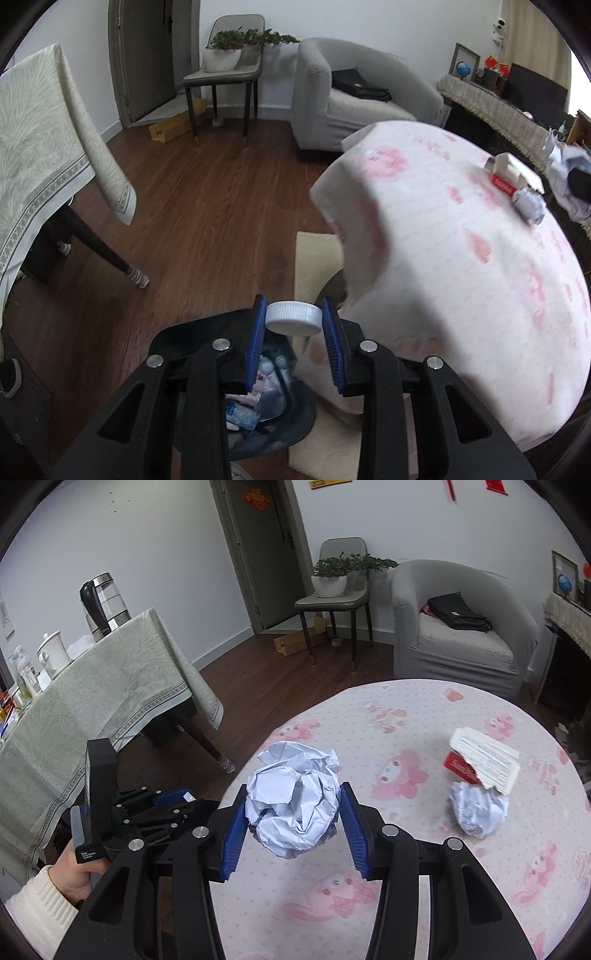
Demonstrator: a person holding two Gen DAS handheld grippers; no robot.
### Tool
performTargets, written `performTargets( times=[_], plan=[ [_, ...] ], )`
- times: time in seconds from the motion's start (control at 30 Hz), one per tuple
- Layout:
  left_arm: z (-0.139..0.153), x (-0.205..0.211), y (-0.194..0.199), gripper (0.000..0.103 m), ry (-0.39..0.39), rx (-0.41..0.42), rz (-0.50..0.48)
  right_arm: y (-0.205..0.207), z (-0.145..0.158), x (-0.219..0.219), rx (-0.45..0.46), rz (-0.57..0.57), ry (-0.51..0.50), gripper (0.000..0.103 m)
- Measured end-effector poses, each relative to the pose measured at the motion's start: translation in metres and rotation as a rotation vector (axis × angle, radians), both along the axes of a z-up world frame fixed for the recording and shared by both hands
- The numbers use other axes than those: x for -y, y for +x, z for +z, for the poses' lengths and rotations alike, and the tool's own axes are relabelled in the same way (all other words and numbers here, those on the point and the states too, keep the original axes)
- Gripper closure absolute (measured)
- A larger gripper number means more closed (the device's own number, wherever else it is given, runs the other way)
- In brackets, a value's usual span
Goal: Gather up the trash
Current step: 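Carry the white cap with the left tool while the right tool carries the paper ball to the bin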
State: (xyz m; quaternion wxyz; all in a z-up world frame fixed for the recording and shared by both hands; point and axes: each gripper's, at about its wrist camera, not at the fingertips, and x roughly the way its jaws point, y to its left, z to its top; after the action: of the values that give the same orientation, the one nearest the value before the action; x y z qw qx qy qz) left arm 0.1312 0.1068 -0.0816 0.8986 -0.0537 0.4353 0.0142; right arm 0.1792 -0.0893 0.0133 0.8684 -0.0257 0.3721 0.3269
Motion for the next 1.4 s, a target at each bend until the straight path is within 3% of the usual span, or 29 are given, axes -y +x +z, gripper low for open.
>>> performTargets(
  times=[0.57,0.97,1.2,1.4],
  plan=[
    [-0.05,-0.052,-0.015,0.07,0.062,-0.164,0.032,0.002,-0.011,-0.073,-0.025,0.086,0.0,0.054],
    [-0.093,-0.079,-0.023,0.07,0.048,-0.309,0.04,0.001,-0.026,-0.121,-0.058,0.146,-0.014,0.054],
    [-0.102,-0.084,-0.032,0.07,0.04,-0.35,0.03,-0.004,-0.035,-0.152,-0.075,0.194,-0.021,0.054],
    [-0.1,-0.096,-0.037,0.06,0.017,-0.346,0.037,-0.006,-0.047,-0.171,-0.088,0.214,-0.045,0.054]
  ],
)
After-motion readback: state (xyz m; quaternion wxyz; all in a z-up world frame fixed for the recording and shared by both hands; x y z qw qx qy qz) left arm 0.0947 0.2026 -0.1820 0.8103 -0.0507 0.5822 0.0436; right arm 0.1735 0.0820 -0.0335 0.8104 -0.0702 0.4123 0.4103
